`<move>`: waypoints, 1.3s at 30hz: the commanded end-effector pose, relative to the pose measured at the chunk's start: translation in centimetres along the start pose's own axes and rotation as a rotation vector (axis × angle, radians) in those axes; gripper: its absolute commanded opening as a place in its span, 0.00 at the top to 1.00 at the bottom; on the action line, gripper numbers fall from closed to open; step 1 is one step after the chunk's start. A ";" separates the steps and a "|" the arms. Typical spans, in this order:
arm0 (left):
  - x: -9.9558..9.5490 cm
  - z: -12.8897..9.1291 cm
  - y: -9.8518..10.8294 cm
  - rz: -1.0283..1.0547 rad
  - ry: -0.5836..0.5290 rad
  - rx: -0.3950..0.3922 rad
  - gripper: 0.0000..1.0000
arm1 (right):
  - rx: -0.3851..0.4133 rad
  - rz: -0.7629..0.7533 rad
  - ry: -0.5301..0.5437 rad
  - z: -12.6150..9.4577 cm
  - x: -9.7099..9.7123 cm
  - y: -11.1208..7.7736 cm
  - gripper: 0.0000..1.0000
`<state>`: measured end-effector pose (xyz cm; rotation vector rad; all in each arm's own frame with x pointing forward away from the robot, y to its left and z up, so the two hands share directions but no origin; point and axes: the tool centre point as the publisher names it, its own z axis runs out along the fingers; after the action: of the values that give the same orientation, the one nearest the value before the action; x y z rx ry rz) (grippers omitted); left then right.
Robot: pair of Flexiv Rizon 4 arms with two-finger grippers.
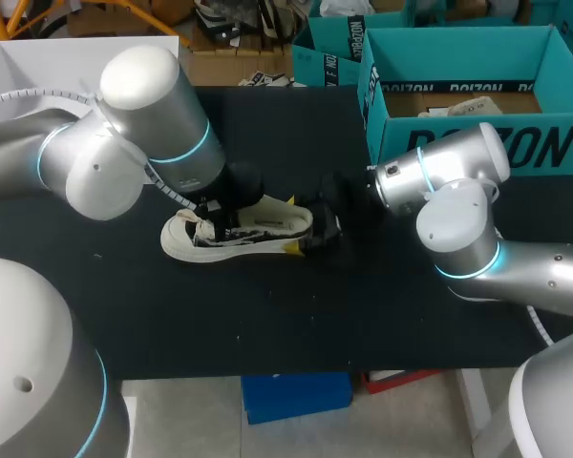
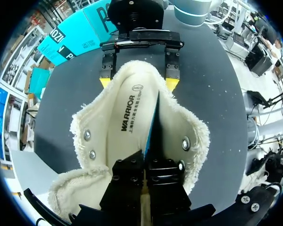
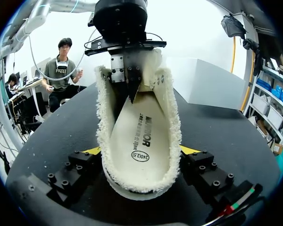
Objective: Take the shoe out of the shoebox, open the shoe tongue, remove and reinsert the insole, then place the shoe into the shoebox
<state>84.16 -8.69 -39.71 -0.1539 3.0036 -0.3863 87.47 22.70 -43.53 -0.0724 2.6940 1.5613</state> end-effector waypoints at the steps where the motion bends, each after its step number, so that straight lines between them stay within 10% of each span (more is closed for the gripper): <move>1: 0.2 -0.8 0.6 0.004 0.000 0.020 1.00 | 0.002 0.001 0.000 -0.1 -0.2 -0.4 1.00; 39: -0.1 -2.4 0.2 0.001 -0.018 0.088 1.00 | 0.002 0.001 0.000 -0.1 -0.2 -0.4 1.00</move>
<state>84.35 -8.38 -37.66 -0.1493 2.9674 -0.5068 87.53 22.57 -43.65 -0.0720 2.6942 1.5604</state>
